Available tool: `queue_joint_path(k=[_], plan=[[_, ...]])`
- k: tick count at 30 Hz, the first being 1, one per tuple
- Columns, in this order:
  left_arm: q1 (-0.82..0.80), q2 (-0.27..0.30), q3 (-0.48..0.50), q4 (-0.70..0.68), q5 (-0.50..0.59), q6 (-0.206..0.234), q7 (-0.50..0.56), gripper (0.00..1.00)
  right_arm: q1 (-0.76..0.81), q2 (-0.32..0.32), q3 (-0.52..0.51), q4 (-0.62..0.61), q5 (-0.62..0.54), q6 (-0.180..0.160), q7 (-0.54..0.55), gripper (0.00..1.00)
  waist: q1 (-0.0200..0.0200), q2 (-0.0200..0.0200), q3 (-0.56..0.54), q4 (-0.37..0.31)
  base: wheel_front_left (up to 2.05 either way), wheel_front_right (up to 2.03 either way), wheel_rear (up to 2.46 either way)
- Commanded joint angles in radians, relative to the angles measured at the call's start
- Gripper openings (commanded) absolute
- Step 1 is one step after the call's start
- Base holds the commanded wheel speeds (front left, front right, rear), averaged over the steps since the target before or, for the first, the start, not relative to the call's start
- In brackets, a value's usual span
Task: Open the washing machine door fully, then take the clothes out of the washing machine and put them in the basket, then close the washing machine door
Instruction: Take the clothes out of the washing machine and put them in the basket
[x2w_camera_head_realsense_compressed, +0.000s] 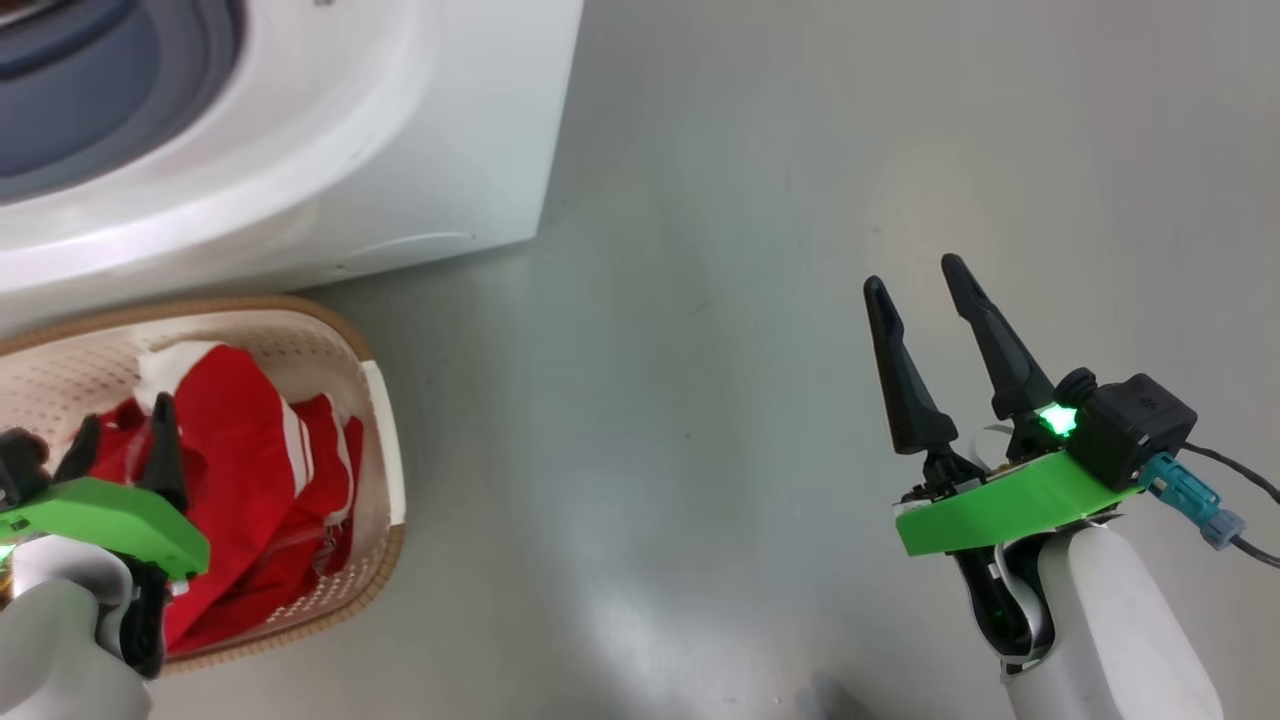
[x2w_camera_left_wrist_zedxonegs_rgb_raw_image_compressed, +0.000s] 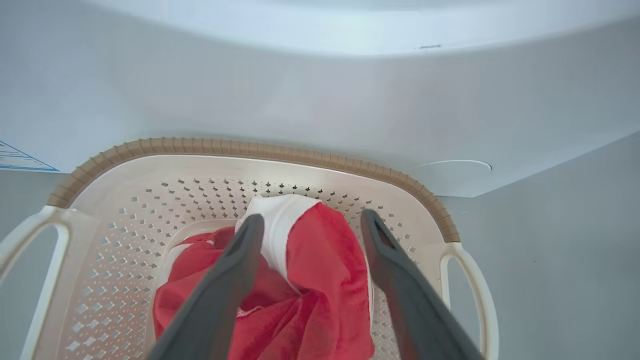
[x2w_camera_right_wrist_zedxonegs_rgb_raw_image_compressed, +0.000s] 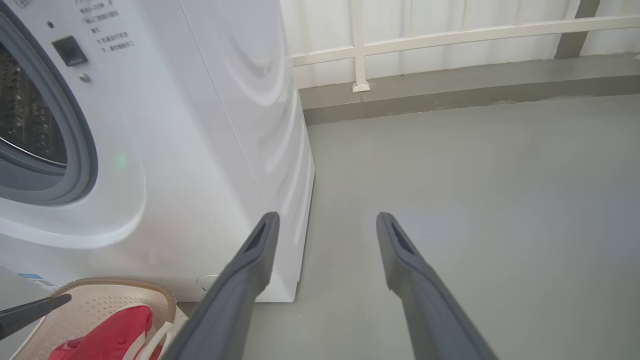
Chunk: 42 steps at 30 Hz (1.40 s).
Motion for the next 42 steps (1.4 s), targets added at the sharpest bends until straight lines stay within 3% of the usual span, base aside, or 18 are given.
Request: queue_joint_path(k=[1,15,42], plan=[[0.032,0.035,0.035,-0.029,0.009,-0.003,-0.009,1.0,0.031,0.001,0.017,-0.017,-0.018,0.002,-0.005,1.0,0.0,0.0,-0.03,0.019,0.0,0.0,0.0],[0.159,-0.019,0.152,-0.251,0.11,-0.003,-0.009,1.0,0.072,0.001,0.006,0.019,-0.055,0.002,-0.005,1.0,0.0,0.0,-0.176,0.064,0.0,0.0,0.0],[0.408,-0.091,0.248,-0.721,0.273,-0.003,-0.009,1.0,0.174,-0.009,-0.052,0.024,-0.096,0.002,-0.005,1.0,0.0,0.0,-0.343,0.12,0.0,0.0,0.0]])
